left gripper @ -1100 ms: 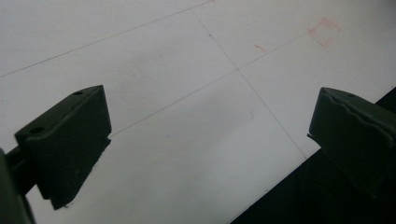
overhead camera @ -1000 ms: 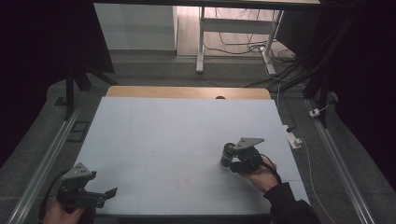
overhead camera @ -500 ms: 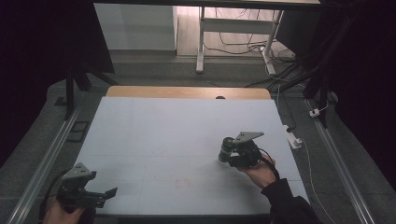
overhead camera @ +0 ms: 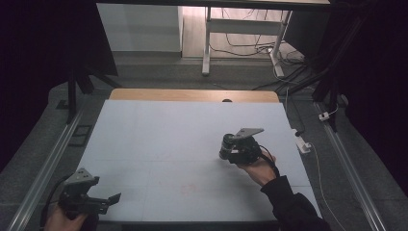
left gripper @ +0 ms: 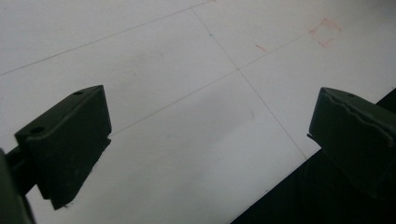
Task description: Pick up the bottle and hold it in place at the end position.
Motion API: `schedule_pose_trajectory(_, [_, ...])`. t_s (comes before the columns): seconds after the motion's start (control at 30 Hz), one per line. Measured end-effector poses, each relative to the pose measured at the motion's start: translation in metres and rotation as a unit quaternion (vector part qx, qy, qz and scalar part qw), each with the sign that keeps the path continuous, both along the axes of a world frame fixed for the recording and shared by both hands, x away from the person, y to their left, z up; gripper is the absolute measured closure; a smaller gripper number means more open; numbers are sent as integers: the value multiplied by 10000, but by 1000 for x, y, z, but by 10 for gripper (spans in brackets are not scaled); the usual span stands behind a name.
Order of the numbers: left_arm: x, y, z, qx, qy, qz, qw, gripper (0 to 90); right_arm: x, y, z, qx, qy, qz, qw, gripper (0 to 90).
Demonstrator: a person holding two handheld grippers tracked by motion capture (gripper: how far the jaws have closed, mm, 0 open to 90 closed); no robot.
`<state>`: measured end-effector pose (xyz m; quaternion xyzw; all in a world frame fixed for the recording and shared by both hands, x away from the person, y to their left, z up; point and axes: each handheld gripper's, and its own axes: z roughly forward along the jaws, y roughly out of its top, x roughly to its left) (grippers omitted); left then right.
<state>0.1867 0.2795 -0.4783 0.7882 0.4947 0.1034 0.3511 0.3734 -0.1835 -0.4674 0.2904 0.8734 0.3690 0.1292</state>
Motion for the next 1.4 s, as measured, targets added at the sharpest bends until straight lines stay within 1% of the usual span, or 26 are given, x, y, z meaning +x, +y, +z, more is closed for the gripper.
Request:
schedule_pose_trajectory(0.13, [0,0,0,1,1,6,10000,3,6,9,1,-38,-36,51,10000,528])
schedule_pose_trajectory(0.27, [0,0,0,2,0,5,10000,3,12,19,1,-129,-46,86,9999,529])
schedule_pose_trajectory(0.47, [0,0,0,-11,5,9,10000,3,21,34,-1,-46,28,94,9999,529])
schedule_pose_trajectory(0.57, [0,0,0,-10,3,8,10000,2,25,42,-1,-85,-17,117,9999,529])
schedule_pose_trajectory(0.63, [0,1,0,-11,3,8,10000,2,27,47,-1,-60,-9,106,9999,529])
schedule_pose_trajectory(0.73, [0,1,0,-13,2,8,10000,3,32,54,-2,-84,-1,59,9999,529])
schedule_pose_trajectory(0.93, [0,1,0,-18,1,6,10000,2,41,69,-6,-108,22,49,9999,529])
schedule_pose_trajectory(1.07, [0,1,0,-19,5,8,10000,2,45,76,-8,-155,0,49,9999,528])
schedule_pose_trajectory(1.27, [0,1,0,-24,4,12,10000,2,51,88,-13,-151,-19,42,9999,529])
schedule_pose_trajectory(1.4, [0,1,0,-37,5,7,10000,2,54,94,-16,-128,29,9,9999,528])
